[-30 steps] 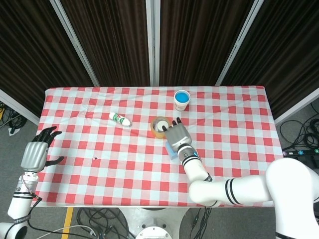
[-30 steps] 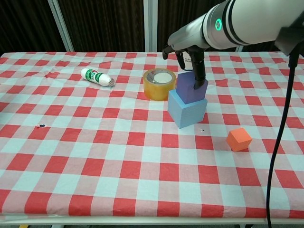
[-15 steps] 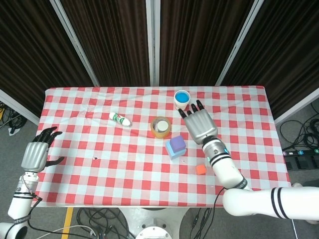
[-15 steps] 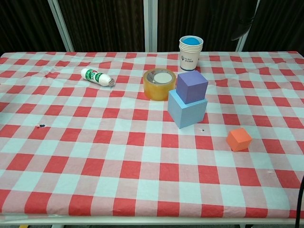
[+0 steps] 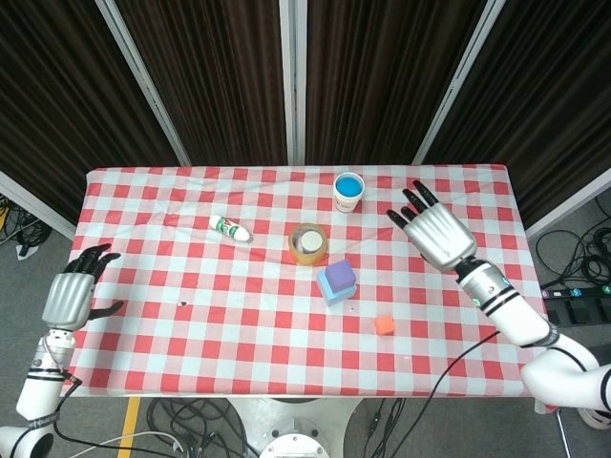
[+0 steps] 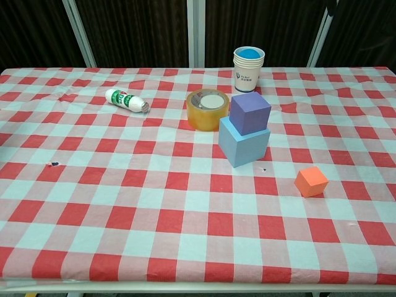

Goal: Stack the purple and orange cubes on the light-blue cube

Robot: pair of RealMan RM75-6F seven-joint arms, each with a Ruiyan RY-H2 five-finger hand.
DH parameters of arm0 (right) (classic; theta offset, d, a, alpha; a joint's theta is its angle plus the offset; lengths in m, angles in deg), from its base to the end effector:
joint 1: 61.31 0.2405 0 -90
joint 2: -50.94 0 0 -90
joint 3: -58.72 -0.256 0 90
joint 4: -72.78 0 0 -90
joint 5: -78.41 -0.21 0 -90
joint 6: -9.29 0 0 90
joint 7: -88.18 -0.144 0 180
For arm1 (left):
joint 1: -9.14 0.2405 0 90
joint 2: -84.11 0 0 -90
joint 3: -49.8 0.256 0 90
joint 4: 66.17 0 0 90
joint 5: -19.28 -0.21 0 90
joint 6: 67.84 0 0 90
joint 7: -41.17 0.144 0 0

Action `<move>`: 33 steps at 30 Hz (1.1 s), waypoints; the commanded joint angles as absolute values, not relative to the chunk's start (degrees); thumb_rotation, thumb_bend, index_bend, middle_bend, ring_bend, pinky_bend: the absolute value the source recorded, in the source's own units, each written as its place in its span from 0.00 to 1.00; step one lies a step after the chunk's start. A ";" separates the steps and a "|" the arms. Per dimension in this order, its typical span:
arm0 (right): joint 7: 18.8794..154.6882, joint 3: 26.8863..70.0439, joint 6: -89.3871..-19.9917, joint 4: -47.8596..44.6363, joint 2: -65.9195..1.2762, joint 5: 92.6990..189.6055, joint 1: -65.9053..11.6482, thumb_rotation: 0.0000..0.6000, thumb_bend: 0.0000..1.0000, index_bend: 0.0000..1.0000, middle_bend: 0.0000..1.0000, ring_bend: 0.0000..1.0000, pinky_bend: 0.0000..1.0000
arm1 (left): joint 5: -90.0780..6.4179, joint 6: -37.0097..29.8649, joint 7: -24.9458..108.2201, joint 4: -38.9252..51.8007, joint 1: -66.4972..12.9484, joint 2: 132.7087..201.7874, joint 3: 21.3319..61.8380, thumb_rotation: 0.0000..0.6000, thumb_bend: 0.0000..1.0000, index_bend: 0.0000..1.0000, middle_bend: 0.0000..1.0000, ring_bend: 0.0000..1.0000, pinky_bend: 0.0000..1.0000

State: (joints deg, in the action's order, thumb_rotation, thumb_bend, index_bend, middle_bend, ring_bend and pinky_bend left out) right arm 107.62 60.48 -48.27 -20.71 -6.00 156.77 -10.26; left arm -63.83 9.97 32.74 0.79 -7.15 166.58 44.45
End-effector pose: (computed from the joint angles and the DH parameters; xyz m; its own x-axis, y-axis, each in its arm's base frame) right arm -0.1530 -0.3644 0.1395 0.8199 0.0803 0.5669 -0.4441 -0.5357 0.7182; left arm -0.3285 0.2618 0.0895 0.3607 -0.0015 0.9327 0.9287 -0.0920 -0.3593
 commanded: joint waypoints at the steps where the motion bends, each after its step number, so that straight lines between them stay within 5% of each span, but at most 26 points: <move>1: 92.74 66.39 -52.13 -9.50 -8.53 171.06 -19.25 1.00 0.02 0.19 0.34 0.09 0.07 | -63.81 9.94 32.55 0.91 -7.14 166.56 44.45 1.00 0.11 0.28 0.24 0.16 0.29; 15: 93.61 67.53 -51.47 -19.72 -10.88 170.96 -25.64 1.00 0.00 0.19 0.40 0.14 0.08 | -64.51 10.60 32.74 1.48 -7.14 166.39 44.59 1.00 0.11 0.28 0.24 0.16 0.29; 33: 96.79 63.88 -46.60 -8.74 -24.78 171.52 -24.60 1.00 0.00 0.19 0.40 0.14 0.08 | -63.99 10.46 32.04 1.13 -6.96 166.17 44.39 1.00 0.11 0.28 0.24 0.16 0.29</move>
State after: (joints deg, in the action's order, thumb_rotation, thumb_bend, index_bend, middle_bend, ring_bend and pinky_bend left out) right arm 96.99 64.28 -46.70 -9.46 -24.05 171.32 -24.78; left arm -64.01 10.48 32.06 1.15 -6.97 166.18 44.40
